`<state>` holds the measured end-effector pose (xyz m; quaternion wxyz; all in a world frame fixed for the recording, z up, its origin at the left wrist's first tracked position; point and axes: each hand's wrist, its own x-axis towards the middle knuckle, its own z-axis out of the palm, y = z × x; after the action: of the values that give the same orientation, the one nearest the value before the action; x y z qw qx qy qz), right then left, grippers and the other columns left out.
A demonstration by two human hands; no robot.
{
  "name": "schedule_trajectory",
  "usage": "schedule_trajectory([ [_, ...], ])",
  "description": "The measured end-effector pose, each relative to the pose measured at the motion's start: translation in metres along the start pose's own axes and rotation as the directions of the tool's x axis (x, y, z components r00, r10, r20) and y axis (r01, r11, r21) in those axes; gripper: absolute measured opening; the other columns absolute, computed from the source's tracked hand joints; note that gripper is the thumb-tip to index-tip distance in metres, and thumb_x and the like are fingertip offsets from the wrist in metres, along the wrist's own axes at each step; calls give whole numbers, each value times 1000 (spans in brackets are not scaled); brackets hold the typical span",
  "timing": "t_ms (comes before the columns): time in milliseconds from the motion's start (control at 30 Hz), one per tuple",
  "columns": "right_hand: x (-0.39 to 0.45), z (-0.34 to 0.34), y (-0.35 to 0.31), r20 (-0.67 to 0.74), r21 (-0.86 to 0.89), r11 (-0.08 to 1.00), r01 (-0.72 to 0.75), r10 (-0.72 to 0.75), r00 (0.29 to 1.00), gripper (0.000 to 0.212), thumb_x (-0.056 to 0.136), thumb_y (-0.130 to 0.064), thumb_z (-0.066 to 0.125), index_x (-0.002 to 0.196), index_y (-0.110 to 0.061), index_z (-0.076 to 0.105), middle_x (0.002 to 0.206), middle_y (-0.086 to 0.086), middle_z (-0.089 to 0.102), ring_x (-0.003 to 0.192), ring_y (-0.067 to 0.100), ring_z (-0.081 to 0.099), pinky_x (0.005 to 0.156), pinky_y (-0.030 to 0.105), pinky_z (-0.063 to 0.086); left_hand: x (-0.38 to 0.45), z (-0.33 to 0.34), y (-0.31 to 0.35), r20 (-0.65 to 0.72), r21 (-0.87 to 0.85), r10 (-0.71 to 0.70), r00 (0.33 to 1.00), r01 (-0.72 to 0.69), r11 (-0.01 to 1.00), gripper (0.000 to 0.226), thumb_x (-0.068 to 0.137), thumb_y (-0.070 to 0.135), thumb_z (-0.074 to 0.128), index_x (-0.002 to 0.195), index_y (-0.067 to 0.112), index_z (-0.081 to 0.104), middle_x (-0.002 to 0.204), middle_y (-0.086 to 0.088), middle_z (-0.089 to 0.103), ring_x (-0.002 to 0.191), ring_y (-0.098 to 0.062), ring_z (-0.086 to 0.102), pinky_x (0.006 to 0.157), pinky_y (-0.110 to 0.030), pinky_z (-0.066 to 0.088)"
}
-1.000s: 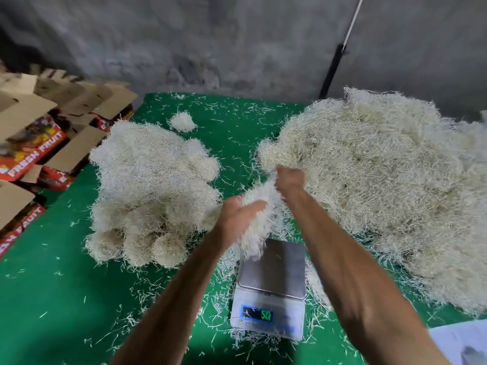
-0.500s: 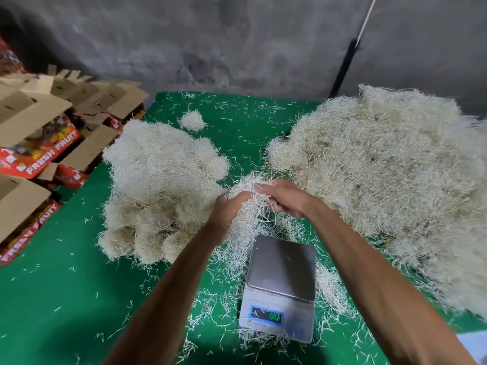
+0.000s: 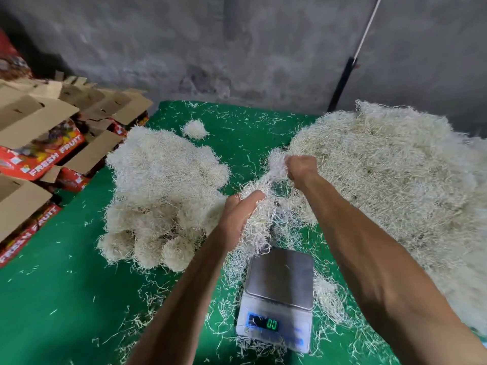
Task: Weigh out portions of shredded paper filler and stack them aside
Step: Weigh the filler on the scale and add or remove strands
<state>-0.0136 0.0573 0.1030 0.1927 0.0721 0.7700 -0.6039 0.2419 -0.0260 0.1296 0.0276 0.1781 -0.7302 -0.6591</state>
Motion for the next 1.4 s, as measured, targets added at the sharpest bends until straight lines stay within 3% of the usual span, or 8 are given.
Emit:
schedule_trajectory([
  [133,21,-30,5,-63,140,988,-66,75,995,33,102,-9,57,134,1,55,85,1,54,64,9,54,49,19,47,9,-32,-6,-99,-90,192,976,-201,975,93,80,79,54,126,-1,54,85,-24,57,67,-27,57,68,-41,55],
  [300,13,-33,30,188,398,903,-160,90,978,44,105,-13,58,145,1,48,105,9,58,92,18,65,82,32,61,32,-53,-33,-156,-175,-120,980,93,980,62,85,56,65,117,4,62,93,4,62,83,-4,65,90,-34,55],
  [500,-7,-22,39,109,-236,954,184,-162,981,80,94,-24,75,158,-11,28,154,23,43,132,40,55,103,55,54,54,-23,-44,-88,-145,-207,974,193,970,93,80,65,71,144,8,35,135,-2,42,117,-15,47,96,-29,32],
  [633,-20,-28,37,261,-627,665,406,-311,914,47,103,-49,56,107,-5,70,107,18,73,90,29,71,97,48,57,75,-12,-61,-93,-115,-270,958,260,959,115,69,74,73,153,12,27,156,-13,33,129,-24,44,106,-38,30],
  [767,-37,-19,40,515,-427,825,371,-116,850,73,87,-87,44,87,-20,73,79,6,65,71,19,58,78,39,57,86,0,-66,-87,-52,-314,945,311,949,126,47,89,74,147,26,31,130,0,49,106,-12,50,92,-36,37],
  [900,-29,-16,47,605,-213,960,182,-17,796,38,95,-40,72,93,-2,73,58,0,53,48,15,40,46,20,43,88,13,-67,-66,1,-222,973,222,975,100,49,90,72,121,25,46,96,10,64,87,-11,64,72,-25,48],
  [1067,-33,25,46,380,-137,982,128,-68,923,45,99,-24,68,62,-6,48,86,10,75,49,9,65,56,13,52,93,5,-60,-111,33,-220,969,224,974,125,65,90,62,155,11,26,149,-11,46,130,-21,48,112,-39,35],
  [1400,16,-8,36,4,35,997,67,-67,998,35,106,-16,56,137,2,56,100,14,67,71,17,62,72,30,59,60,-31,-96,-211,-97,-187,960,169,981,40,67,50,74,62,11,67,38,8,44,32,-8,39,46,-17,40],
])
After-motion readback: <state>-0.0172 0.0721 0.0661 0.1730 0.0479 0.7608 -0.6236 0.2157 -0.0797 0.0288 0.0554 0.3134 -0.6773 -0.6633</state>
